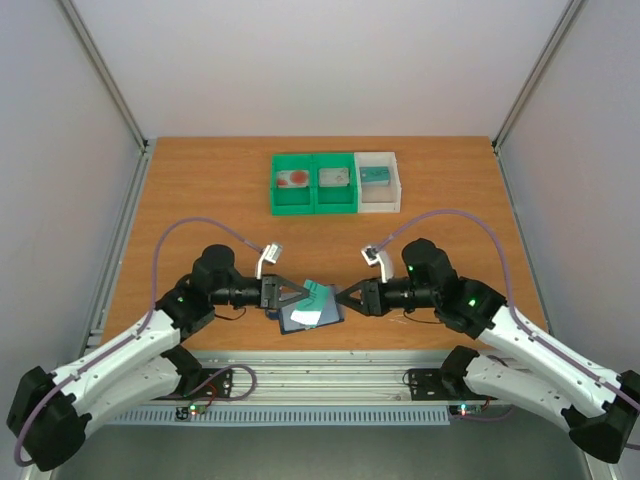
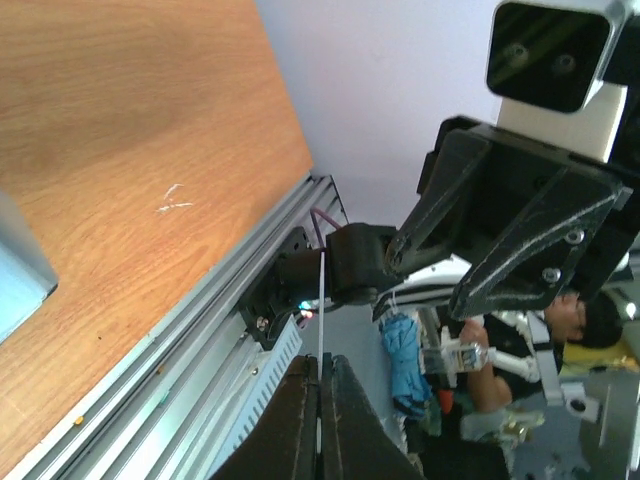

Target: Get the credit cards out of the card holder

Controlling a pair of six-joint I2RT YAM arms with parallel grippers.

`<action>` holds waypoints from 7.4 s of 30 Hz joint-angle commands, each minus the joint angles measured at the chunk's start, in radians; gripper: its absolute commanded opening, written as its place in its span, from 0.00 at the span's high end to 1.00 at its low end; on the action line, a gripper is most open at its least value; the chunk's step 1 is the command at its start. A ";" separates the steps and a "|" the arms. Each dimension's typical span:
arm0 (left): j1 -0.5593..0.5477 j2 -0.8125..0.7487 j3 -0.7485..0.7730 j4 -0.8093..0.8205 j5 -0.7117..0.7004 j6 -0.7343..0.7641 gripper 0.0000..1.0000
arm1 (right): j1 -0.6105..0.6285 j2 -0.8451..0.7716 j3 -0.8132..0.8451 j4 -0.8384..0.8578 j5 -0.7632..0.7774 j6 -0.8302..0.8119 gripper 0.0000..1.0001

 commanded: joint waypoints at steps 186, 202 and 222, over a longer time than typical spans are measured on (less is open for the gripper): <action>-0.084 0.192 0.086 -0.445 -0.611 0.214 0.35 | -0.649 1.557 1.665 -0.621 0.321 -0.375 0.91; -0.085 0.132 0.098 -0.480 -0.633 0.220 0.34 | -0.614 1.580 1.626 -0.500 0.251 -0.347 0.99; -0.084 0.108 0.098 -0.531 -0.628 0.207 0.33 | -0.628 1.692 1.802 -0.632 0.371 -0.346 0.99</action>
